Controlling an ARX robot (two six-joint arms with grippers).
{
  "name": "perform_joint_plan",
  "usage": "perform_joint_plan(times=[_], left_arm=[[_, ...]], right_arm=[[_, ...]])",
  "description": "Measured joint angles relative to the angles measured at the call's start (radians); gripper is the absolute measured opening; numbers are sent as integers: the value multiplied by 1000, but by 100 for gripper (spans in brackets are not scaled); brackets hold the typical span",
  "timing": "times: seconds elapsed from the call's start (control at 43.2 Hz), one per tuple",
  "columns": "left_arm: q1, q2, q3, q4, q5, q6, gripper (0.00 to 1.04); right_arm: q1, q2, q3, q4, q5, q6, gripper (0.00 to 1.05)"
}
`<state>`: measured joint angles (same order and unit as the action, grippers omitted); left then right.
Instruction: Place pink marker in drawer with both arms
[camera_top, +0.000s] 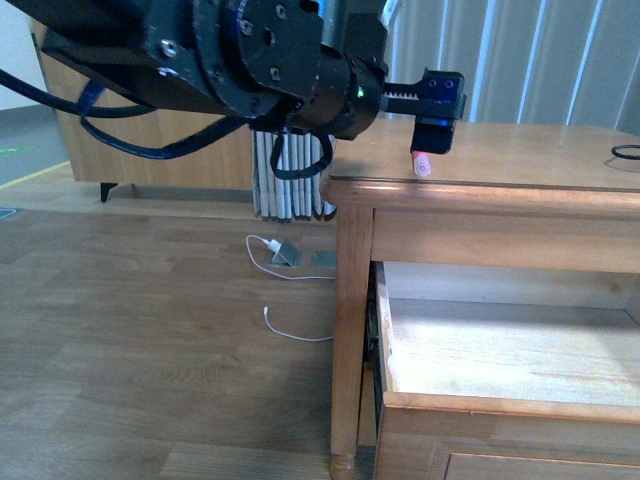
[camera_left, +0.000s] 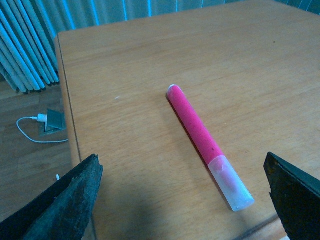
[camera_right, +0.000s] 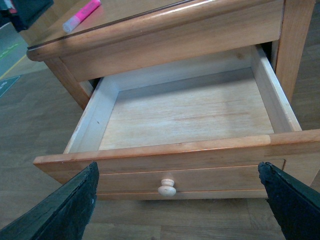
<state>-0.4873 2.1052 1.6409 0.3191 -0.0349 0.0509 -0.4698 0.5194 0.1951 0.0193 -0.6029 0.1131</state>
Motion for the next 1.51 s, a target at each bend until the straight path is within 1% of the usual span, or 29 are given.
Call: perform_joint_plan(times=[0.278,0.371,0.649,0.834,0.857,1.019,1.112,1.135,1.181,1.228,1.297,1.344,1.506], left_arm=[[-41,160,210,-105,-17,-3,99],[-52,193,259,-144,-41,-3,99],[-58,219,333,-261,-66,-2,99],[-58,218,341,-300,-42,-5,99],[-58,217,341,-304,-40,-4,97],[-58,209,330,-313,-44,4,66],[-58,204,325,-317,-49,11,50],[-57,199,318,-319,-49,18,41],[-55,193,309,-318,-49,25,32],[-53,191,305,-318,-49,28,27],[-50,180,290,-319,-40,31,16],[-48,172,280,-319,-33,32,15],[-42,140,232,-307,-13,36,14]], right_arm=[[0,0,0,0,0,0,96],[0,0,0,0,0,0,96],[0,0,0,0,0,0,96],[0,0,0,0,0,0,96],[0,0,0,0,0,0,96],[0,0,0,0,0,0,96],[0,0,0,0,0,0,96],[0,0,0,0,0,0,96],[0,0,0,0,0,0,96],[0,0,0,0,0,0,96],[0,0,0,0,0,0,96],[0,0,0,0,0,0,96],[0,0,0,0,0,0,96]])
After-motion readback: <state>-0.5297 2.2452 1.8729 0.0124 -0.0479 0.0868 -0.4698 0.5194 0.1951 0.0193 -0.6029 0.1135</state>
